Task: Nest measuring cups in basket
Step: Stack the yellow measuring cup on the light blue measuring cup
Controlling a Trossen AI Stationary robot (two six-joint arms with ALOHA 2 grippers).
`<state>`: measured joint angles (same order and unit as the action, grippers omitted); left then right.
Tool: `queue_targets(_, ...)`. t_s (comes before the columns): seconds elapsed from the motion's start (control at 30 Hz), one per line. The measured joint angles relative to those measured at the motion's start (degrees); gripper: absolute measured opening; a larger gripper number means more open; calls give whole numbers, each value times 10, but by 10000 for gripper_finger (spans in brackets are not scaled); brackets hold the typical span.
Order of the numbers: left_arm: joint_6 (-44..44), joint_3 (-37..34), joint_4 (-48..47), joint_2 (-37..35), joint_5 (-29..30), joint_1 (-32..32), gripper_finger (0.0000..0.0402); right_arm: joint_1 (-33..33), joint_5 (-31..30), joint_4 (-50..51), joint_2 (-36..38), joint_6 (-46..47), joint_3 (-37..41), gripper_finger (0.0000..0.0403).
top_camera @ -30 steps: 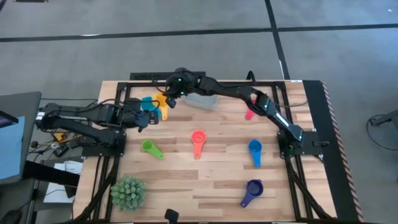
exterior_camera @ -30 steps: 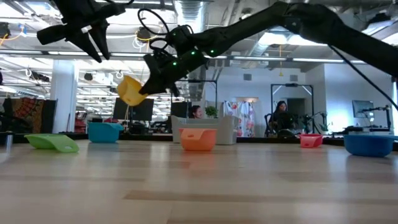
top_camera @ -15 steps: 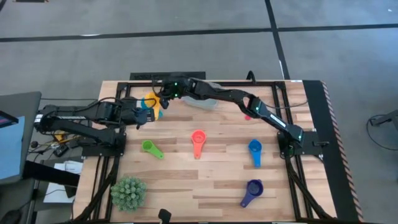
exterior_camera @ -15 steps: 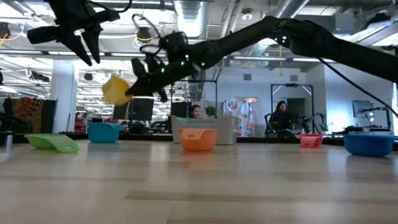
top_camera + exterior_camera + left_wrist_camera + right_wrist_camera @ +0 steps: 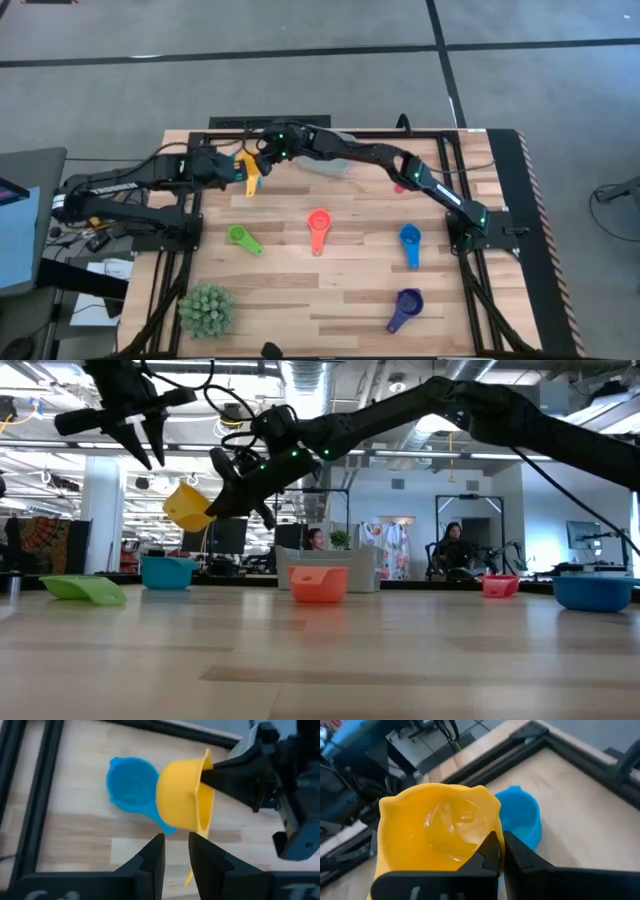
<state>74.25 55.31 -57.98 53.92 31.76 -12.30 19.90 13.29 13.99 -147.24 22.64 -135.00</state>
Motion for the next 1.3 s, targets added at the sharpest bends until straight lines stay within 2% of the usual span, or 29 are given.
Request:
queue_targets(0.13,-101,0,61,-3,-20,-45,95,0,11,8,1,6,0,19)
queue_targets(0.27,-179,0,109,4,-67,-78,134,0,34,9,9,57,0,15)
queue_targets(0.43,-190,0,105,14,-64,-98,176,1,42,12,21,88,1,19)
queue_targets(0.6,-242,0,107,15,-55,-122,183,0,46,22,36,70,0,14)
queue_targets(0.73,-284,1,106,15,-72,-135,168,-3,39,31,42,53,0,16)
queue_targets(0.87,-311,1,106,15,-73,-142,133,-6,18,44,53,29,0,15)
queue_targets(1.13,-315,1,101,15,-82,-143,13,-12,9,50,57,10,1,22)
queue_targets(1.3,-304,0,91,15,-84,-143,4,-14,12,44,58,9,1,24)
